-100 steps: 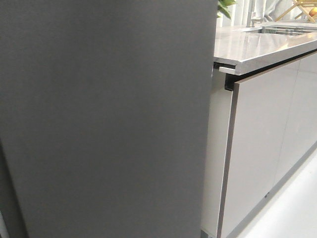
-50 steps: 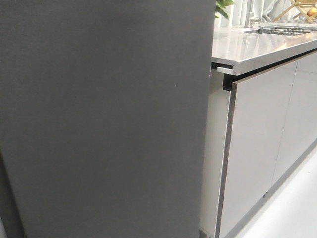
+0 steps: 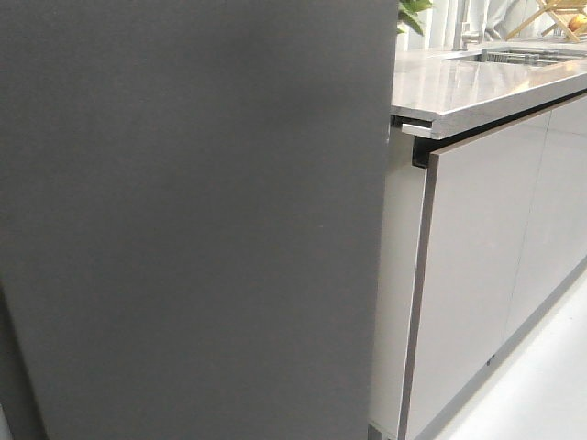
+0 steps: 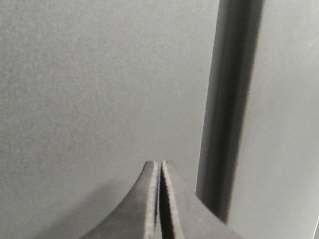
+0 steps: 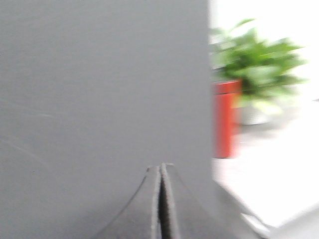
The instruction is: Close fridge door
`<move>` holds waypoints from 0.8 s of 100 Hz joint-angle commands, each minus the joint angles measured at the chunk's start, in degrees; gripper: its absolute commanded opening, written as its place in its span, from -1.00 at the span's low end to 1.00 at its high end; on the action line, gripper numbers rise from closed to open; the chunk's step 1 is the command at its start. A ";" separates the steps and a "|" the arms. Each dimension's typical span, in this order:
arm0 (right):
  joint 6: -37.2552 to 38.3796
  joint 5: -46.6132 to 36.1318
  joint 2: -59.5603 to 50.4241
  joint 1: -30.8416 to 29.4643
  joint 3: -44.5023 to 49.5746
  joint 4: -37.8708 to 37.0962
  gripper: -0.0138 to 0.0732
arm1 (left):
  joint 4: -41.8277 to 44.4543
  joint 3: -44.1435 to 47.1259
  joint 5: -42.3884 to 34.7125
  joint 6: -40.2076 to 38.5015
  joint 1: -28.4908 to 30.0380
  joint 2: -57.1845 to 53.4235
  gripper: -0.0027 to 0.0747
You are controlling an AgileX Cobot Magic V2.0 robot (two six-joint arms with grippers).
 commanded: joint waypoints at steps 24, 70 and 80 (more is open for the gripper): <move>-0.42 -1.94 -21.08 -8.86 16.44 -3.17 -0.86 | -0.09 1.60 -4.40 -0.20 -0.27 1.09 -0.99; -0.42 0.27 -45.05 -14.75 39.09 -5.20 -0.86 | -0.09 1.60 -4.40 -0.20 -0.27 1.09 -0.99; -0.42 1.47 -49.25 -14.79 42.85 -6.10 -0.86 | -0.09 1.60 -4.40 -0.20 -0.27 1.09 -0.99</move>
